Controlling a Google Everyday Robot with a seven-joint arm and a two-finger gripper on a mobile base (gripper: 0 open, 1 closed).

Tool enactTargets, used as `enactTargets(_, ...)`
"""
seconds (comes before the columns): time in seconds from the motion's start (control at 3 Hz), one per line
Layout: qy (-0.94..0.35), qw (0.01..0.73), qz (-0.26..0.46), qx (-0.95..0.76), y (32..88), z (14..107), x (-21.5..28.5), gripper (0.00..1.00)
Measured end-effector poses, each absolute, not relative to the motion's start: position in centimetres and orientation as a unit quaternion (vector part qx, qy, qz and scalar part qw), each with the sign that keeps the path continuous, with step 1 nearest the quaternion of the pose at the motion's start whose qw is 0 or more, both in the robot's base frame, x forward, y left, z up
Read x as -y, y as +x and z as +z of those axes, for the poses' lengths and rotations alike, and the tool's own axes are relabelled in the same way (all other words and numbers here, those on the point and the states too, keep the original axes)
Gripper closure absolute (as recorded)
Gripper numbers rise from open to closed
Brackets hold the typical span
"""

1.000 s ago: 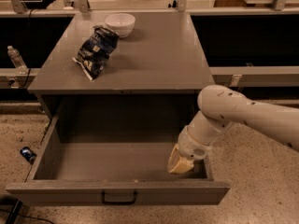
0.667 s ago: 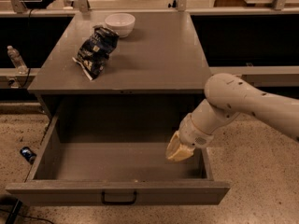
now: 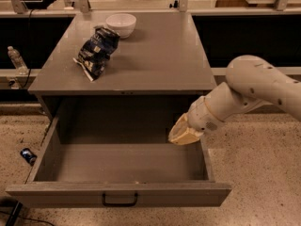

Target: Open top drawer

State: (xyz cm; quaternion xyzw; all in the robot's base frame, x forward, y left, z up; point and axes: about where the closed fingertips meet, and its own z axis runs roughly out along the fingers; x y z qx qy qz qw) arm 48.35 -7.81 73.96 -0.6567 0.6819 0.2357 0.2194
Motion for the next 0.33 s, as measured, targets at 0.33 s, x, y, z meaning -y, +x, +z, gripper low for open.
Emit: enactTargets(0.33, -0.657, 0.219, 0.238, -0.681, 48.24, 73.91, 7.60, 0.55)
